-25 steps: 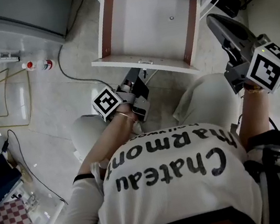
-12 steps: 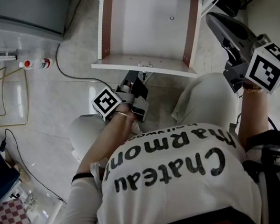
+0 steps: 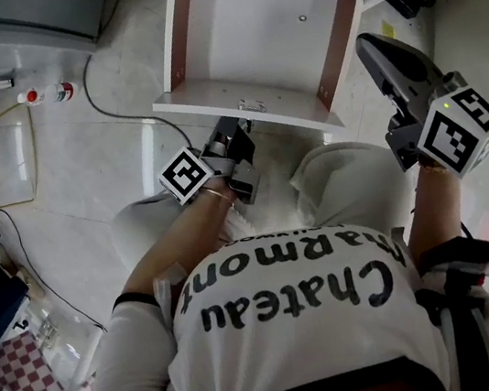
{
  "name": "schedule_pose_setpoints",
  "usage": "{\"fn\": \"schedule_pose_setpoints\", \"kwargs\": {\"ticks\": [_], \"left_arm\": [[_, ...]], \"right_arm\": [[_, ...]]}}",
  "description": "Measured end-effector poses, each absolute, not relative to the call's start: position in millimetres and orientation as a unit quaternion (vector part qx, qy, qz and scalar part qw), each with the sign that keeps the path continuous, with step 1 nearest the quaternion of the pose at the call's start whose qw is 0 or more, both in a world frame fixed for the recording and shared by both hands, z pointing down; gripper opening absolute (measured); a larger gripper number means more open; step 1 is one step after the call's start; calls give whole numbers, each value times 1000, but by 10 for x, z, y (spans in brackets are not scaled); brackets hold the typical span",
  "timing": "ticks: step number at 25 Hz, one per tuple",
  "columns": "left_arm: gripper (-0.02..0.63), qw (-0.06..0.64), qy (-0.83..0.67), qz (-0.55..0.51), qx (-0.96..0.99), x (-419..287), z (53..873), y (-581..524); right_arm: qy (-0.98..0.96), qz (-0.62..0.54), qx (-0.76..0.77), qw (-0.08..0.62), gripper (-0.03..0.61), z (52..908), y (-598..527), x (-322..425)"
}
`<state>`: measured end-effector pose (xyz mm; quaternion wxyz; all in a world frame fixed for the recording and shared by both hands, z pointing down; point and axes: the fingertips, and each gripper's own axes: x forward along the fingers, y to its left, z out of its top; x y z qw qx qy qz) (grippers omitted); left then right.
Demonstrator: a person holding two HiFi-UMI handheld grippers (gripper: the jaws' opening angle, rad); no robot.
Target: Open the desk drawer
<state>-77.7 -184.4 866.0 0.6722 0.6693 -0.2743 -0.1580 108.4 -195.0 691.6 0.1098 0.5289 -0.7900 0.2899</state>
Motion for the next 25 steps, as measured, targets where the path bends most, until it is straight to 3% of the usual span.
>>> {"fn": "schedule_pose_setpoints", "kwargs": {"ticks": [12, 25], "left_arm": [[26, 665, -289, -171, 667, -778, 8617, -1874], [29, 631, -417, -96, 647, -857, 8616, -1845]], "right_arm": [[-765, 391, 484, 168, 14, 6835, -1810, 897], [-737, 475, 437, 200, 14, 6539, -1356, 596]]}}
